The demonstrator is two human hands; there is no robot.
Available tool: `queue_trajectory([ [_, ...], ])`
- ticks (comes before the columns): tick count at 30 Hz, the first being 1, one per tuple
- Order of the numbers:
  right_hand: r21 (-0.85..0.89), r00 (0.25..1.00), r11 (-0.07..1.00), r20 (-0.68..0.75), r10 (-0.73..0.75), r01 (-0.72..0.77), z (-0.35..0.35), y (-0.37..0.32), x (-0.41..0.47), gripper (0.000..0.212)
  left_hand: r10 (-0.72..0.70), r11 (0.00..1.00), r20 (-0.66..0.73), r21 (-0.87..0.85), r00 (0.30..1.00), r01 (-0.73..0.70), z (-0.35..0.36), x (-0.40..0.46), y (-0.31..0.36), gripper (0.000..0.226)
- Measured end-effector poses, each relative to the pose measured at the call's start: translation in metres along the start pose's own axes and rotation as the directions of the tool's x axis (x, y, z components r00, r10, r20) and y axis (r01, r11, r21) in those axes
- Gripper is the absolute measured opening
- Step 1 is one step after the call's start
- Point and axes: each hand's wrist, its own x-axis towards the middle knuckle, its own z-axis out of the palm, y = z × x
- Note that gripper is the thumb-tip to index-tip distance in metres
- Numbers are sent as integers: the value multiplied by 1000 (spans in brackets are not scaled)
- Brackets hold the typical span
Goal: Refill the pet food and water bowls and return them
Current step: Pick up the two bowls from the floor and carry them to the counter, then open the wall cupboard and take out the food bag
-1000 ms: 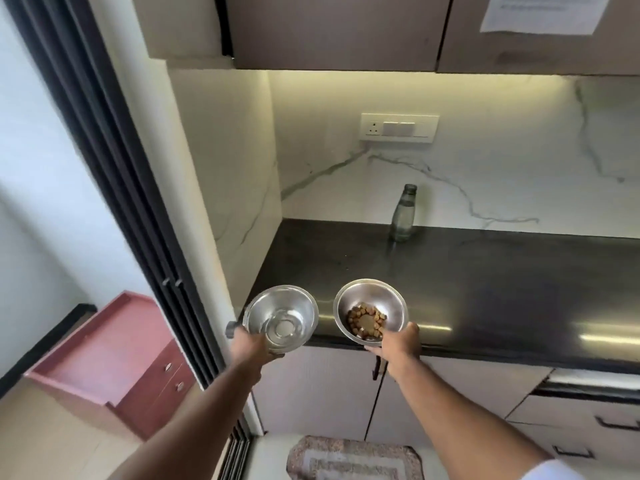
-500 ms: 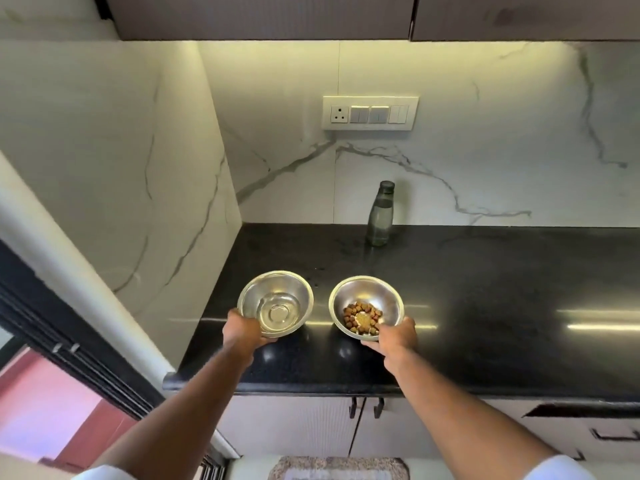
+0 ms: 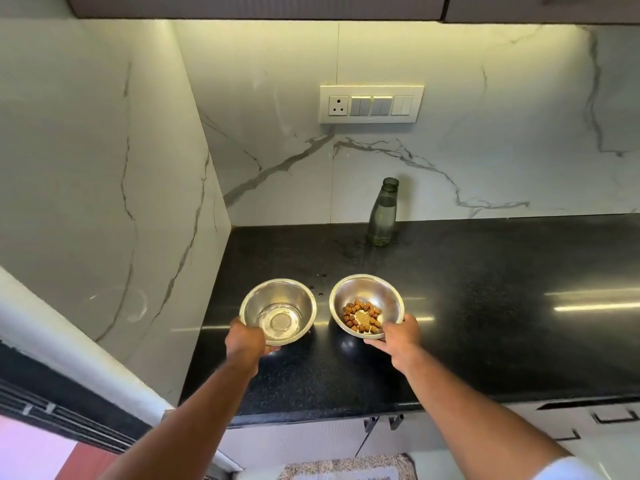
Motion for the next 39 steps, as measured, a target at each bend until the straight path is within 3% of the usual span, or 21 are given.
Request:
queue_trajectory([
  [6,-15,999,1000,43,26,-26,-4,1,3,31,-21,1000,4,18,1000,21,1,2,0,43],
  [9,-189,999,982,43,-22,29,-11,1,1,39,12,991,-47,133,999,-6,-5,-7,4,46],
  [13,-572,957,789,-20,-288,225,-21,-13,-2,66,162,936,-99,330,982,-121,-14,-14,14,67],
  [19,-664,857,607,103,-505,437,-19,-56,-16,86,393,849,-97,420,914,-321,-19,-23,50,77],
  [26,-582,639,425,224,-736,693,11,-137,-41,92,728,653,-120,420,675,-630,-15,-60,127,78],
  [30,-468,538,392,233,-810,792,33,-192,-66,93,864,499,-174,422,473,-757,-19,-86,190,83],
  [35,-321,438,367,188,-879,873,51,-262,-104,98,948,302,-244,482,205,-822,-34,-110,263,90],
  [39,-169,372,349,130,-919,922,58,-317,-136,92,961,221,-265,553,82,-803,-48,-127,312,84],
])
